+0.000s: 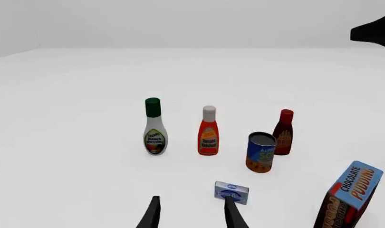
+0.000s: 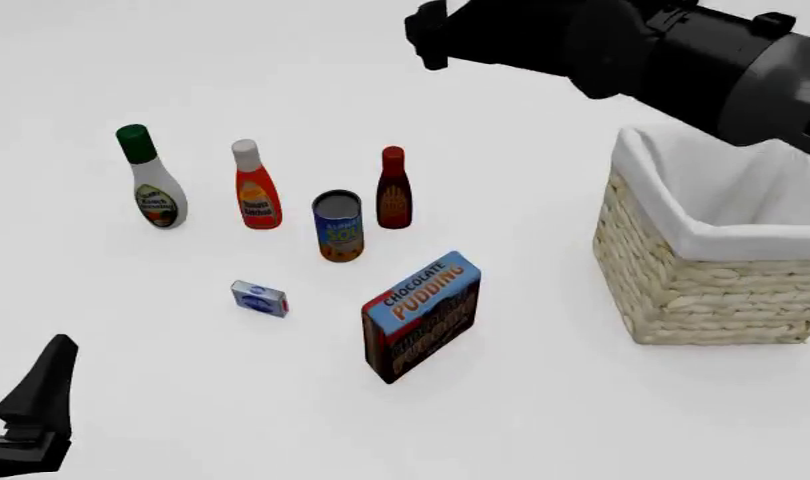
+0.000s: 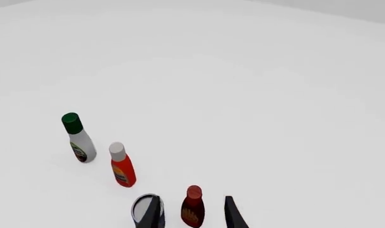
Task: Pick the bbq sauce and place it in the basket.
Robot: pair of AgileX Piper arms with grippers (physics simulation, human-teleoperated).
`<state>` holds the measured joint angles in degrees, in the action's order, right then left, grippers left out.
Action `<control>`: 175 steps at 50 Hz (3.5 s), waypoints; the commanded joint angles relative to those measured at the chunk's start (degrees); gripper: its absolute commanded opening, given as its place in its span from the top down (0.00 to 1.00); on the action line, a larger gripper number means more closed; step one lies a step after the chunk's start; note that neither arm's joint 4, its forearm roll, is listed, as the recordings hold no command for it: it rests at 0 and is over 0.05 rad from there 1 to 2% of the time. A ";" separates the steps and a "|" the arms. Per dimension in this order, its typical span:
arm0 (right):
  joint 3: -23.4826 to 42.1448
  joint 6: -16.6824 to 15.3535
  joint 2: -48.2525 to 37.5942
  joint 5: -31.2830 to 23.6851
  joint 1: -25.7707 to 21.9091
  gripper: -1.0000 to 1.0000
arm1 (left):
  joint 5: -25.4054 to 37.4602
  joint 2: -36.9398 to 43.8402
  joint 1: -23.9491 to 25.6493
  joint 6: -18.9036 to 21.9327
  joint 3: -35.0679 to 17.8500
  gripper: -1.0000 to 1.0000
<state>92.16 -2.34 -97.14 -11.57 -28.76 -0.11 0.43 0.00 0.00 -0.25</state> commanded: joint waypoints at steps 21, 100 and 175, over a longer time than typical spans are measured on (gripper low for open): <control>17.98 1.10 -18.28 -5.52 0.09 0.00 | 0.00 0.00 0.00 0.00 0.00 0.00; 33.67 3.02 -41.73 -10.17 0.59 0.00 | 0.00 0.00 0.00 0.00 0.00 0.00; 33.46 0.58 -43.97 -10.99 1.14 1.00 | 0.00 0.00 0.00 0.00 0.00 0.00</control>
<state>126.39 -2.06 -141.96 -22.68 -27.84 -0.11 0.43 0.00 0.00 -0.25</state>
